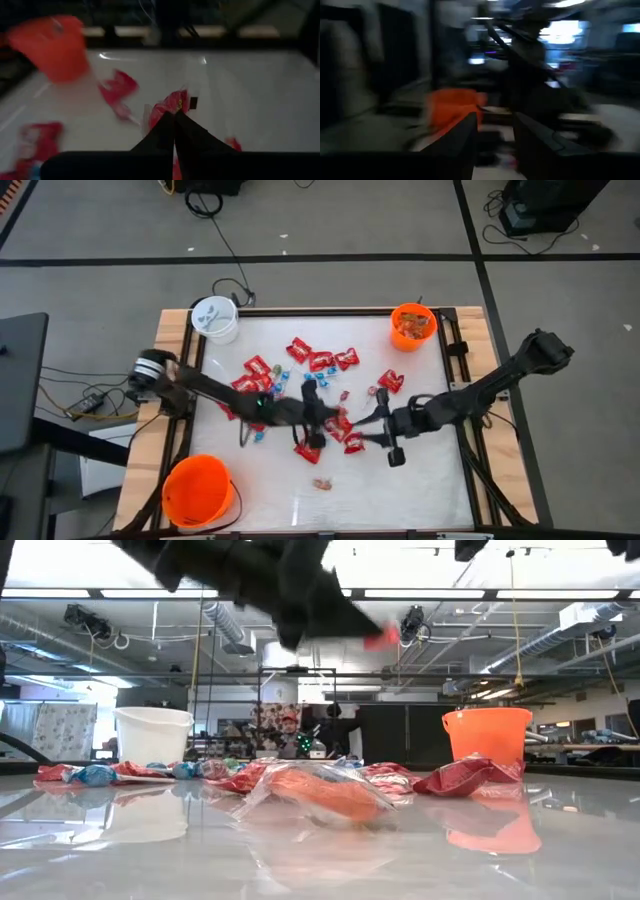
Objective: Sort candy by brand, put in halloween buckets
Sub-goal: Put the red gummy into the top orange bucket
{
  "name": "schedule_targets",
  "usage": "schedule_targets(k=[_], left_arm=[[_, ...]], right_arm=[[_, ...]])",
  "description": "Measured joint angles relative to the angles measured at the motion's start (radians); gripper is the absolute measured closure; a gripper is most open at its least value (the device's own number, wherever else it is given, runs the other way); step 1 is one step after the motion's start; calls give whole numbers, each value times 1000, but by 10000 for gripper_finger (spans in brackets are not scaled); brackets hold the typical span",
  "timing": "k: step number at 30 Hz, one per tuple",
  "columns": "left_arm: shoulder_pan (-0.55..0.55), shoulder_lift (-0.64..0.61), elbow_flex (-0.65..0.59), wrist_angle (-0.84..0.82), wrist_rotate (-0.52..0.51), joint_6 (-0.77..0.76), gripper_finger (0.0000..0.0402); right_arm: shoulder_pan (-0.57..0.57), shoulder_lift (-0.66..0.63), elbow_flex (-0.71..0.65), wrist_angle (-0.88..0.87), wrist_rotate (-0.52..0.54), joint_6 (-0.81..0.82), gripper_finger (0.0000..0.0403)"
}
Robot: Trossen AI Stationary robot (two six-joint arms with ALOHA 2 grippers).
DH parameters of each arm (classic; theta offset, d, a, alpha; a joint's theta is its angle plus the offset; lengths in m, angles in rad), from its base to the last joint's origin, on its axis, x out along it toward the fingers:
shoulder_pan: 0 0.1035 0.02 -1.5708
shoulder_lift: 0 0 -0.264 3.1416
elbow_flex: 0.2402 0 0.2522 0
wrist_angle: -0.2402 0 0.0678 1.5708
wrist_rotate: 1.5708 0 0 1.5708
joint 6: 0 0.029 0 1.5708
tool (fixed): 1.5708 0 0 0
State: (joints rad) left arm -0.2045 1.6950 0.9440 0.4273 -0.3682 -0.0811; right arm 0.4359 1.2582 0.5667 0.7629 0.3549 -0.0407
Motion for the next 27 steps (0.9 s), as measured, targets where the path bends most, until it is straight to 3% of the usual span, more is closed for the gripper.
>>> schedule_targets(k=[2,4,12,24,27], left_arm=[[21,-77,0,-13,0,1,389],[33,-148,0,-28,0,18,389],[37,-283,1,-26,5,107,390],[32,-280,0,-19,7,124,390],[31,-279,0,-13,55,122,390]], right_arm=[[-29,-20,31,-60,148,17,267],[-63,-32,56,-119,225,40,268],[-131,-32,75,-113,119,-74,262],[-146,43,76,-33,119,-244,213],[-155,84,76,19,112,-258,196]])
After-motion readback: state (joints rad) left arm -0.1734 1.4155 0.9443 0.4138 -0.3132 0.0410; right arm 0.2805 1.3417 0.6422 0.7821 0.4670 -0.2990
